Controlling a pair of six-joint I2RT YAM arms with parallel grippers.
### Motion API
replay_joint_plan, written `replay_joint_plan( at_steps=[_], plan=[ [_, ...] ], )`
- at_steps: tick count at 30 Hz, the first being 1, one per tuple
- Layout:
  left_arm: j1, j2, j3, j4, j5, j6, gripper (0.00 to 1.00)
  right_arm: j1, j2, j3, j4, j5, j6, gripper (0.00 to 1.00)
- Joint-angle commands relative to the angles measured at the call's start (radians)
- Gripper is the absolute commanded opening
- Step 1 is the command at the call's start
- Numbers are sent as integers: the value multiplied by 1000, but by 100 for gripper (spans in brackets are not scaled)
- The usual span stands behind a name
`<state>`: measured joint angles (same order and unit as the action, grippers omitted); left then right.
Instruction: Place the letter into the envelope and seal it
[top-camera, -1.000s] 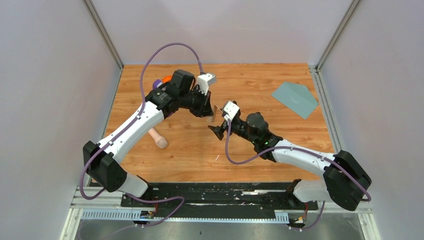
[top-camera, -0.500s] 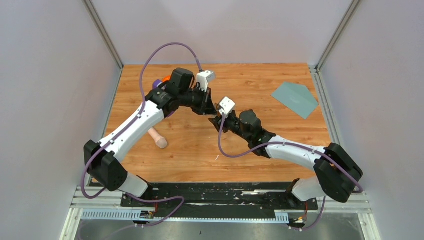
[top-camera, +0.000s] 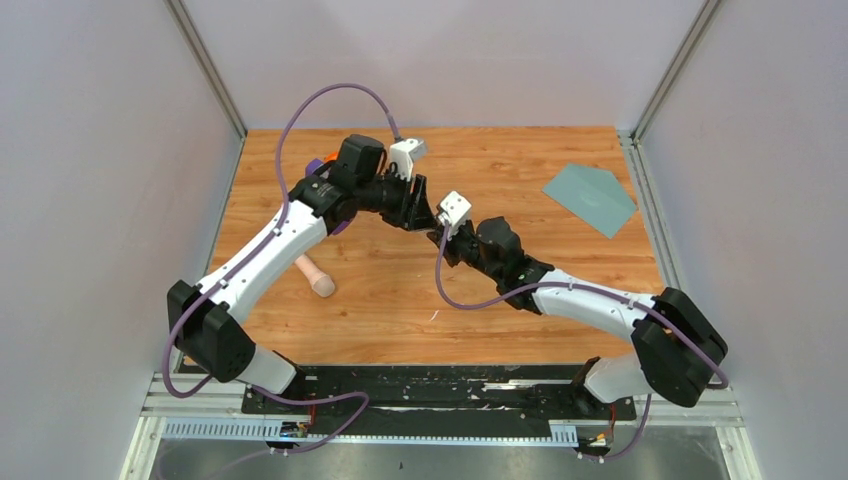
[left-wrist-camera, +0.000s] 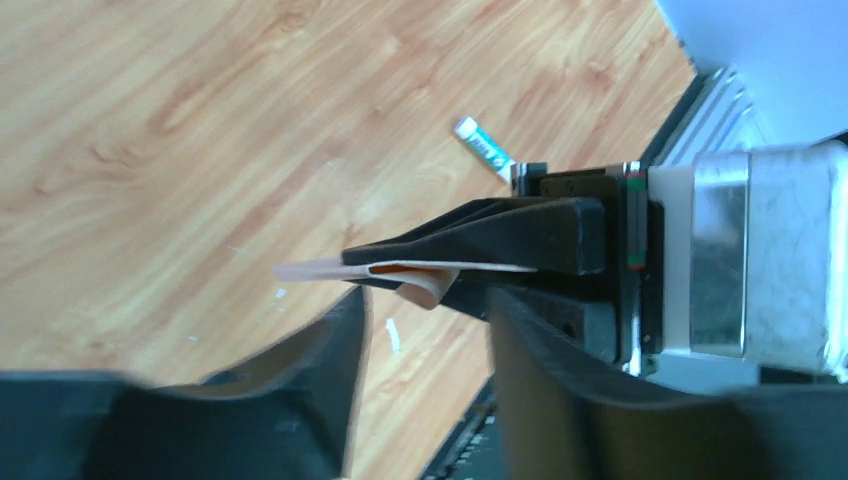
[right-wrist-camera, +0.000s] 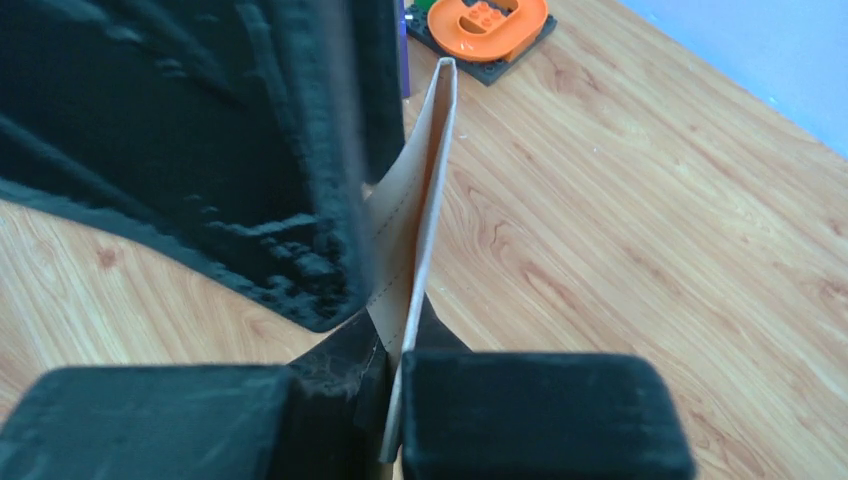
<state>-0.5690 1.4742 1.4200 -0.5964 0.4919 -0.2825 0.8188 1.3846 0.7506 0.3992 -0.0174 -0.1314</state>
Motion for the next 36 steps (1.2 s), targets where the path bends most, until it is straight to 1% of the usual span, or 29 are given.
replay_joint_plan(
  at_steps=[1,2,3,4,5,6,7,8,9,10,12,13,16,19,21,22,23,25,28,29,31,34,36],
  plan=[
    [10,-24,34,-26,-12,76,65,-36,-47,44,-49,-65,51,0],
    [12,-30,54,-46,-26,94,71,-56,-54,41,-53,-105,72,0],
    [17,-33,64,-57,-30,138,81,-85,-58,44,-64,-153,93,0],
    [21,-39,90,-83,-30,164,85,-106,-62,51,-85,-199,108,0],
    [31,-42,103,-97,-25,229,92,-124,-61,66,-111,-250,114,0],
    [42,-49,125,-128,10,270,95,-137,-62,79,-142,-294,110,0],
    [46,-51,134,-149,36,377,97,-145,-62,91,-179,-330,100,0],
    [53,-58,143,-185,77,437,97,-149,-66,100,-200,-373,85,0],
    [55,-62,141,-203,91,547,96,-151,-72,106,-218,-415,69,0],
    [60,-70,128,-232,119,596,95,-153,-82,109,-228,-459,57,0],
    [62,-79,98,-272,152,763,90,-162,-103,110,-239,-561,43,0],
    [63,-82,86,-282,177,794,88,-166,-112,110,-241,-610,41,0],
    [62,-85,27,-290,231,860,88,-169,-124,118,-241,-688,42,0],
    [61,-89,-13,-265,287,871,87,-169,-122,135,-238,-729,55,0],
    [61,-90,-29,-238,306,852,82,-170,-122,139,-220,-751,64,0],
    [61,-89,-33,-229,313,836,76,-169,-122,140,-211,-760,69,0],
    [58,-88,-40,-211,320,818,73,-170,-121,143,-206,-767,75,0],
    [54,-87,-46,-186,315,792,61,-170,-122,144,-198,-774,79,0],
    [54,-86,-40,-173,334,779,53,-170,-119,146,-191,-783,80,0],
    [53,-86,-38,-173,341,774,48,-169,-116,148,-192,-788,79,0],
    [52,-83,-32,-172,355,765,42,-170,-112,152,-194,-803,83,0],
    [49,-78,-29,-175,383,756,41,-170,-111,159,-194,-809,87,0],
    [41,-77,-31,-179,396,756,43,-170,-111,160,-194,-805,85,0]
  ],
)
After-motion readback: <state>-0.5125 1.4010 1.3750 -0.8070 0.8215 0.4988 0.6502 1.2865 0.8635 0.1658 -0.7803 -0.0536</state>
